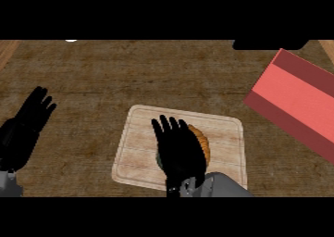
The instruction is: Pick the squash from the cutting board and place it in the cardboard box
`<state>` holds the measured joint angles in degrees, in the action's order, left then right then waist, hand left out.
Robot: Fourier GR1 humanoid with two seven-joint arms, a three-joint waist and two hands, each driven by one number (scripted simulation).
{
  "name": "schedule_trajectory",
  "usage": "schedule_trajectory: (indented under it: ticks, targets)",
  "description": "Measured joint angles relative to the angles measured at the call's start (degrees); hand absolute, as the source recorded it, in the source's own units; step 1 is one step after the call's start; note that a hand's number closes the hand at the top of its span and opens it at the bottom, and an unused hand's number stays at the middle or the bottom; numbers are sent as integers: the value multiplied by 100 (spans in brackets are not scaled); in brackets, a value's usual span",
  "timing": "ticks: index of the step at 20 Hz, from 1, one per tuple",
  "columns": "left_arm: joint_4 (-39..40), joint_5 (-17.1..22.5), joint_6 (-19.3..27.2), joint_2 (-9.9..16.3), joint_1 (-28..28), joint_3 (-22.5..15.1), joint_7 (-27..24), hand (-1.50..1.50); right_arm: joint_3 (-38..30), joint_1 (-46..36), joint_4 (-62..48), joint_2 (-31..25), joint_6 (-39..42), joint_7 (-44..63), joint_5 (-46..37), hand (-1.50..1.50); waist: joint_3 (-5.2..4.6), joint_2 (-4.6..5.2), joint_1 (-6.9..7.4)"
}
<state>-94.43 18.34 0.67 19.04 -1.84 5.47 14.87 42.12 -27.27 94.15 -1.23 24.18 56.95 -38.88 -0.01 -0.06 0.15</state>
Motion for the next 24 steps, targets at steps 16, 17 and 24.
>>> schedule_trajectory:
  ticks: [16, 17, 24]
  targets:
    - [21, -175, -265, -176, 50, 225, -1, 0, -108, 57, -867, 85, -103, -323, -264, -150, 1, 6, 14]
    - [117, -176, -335, -159, 10, 264, -46, 0, -75, -22, -954, 87, -167, -296, -216, -150, 1, 6, 16]
    - [-9, -294, -364, -332, 83, 282, -10, 0, 14, 67, -999, 80, -379, -670, -596, 150, 1, 3, 13]
